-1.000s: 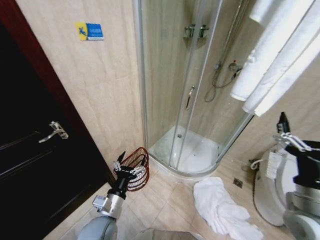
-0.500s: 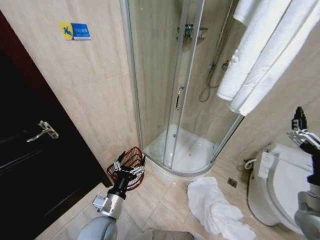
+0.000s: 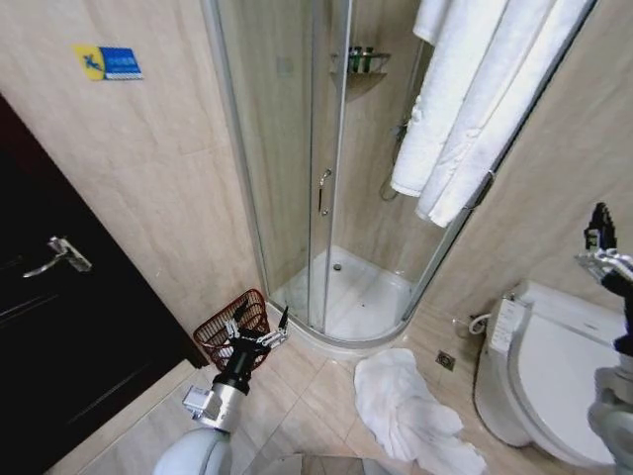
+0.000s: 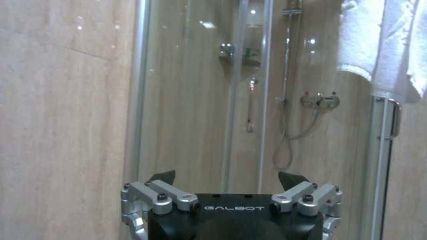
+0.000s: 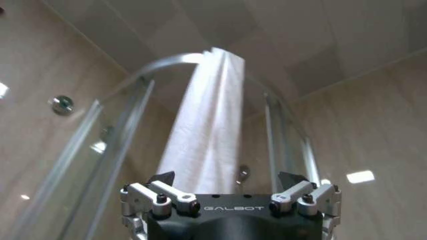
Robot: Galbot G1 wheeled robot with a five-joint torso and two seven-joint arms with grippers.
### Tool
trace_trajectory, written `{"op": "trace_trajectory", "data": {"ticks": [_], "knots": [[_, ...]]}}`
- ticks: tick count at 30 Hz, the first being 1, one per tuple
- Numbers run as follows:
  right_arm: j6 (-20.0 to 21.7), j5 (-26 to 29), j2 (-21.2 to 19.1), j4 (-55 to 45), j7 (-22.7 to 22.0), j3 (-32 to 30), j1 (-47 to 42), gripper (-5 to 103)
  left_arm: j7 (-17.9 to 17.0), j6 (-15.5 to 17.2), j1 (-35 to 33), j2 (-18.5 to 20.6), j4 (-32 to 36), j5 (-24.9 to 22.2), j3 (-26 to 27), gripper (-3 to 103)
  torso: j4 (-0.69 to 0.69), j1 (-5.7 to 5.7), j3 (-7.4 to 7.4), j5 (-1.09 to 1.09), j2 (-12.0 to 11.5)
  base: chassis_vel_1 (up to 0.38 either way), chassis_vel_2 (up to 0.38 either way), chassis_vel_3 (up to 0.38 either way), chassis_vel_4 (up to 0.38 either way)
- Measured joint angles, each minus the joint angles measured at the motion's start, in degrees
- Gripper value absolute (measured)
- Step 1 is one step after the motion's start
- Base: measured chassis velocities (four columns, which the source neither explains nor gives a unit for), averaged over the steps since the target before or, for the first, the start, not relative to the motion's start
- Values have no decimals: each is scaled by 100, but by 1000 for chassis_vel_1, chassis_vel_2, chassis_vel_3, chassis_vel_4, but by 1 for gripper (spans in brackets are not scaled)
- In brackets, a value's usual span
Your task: Discard the used towel into the hamper.
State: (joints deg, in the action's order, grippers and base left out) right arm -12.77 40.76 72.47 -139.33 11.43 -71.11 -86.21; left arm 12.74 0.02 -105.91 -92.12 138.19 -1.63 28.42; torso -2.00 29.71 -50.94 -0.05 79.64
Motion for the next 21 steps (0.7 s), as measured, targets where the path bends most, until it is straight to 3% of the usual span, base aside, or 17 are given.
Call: {"op": "trace_trajectory", "data": {"ticks": [12,21], "knots": [[226,-12,-658,408,-348,320,854,100,-1,0,0,-1,0,0,0,100,0,0,0,7,0,49,60,40,50],[603,107,-1632,1370,-598,564,2151,100,-1,0,0,-1,0,0,1,100,-2,0,-1,8,0,91,95,98,104]]}}
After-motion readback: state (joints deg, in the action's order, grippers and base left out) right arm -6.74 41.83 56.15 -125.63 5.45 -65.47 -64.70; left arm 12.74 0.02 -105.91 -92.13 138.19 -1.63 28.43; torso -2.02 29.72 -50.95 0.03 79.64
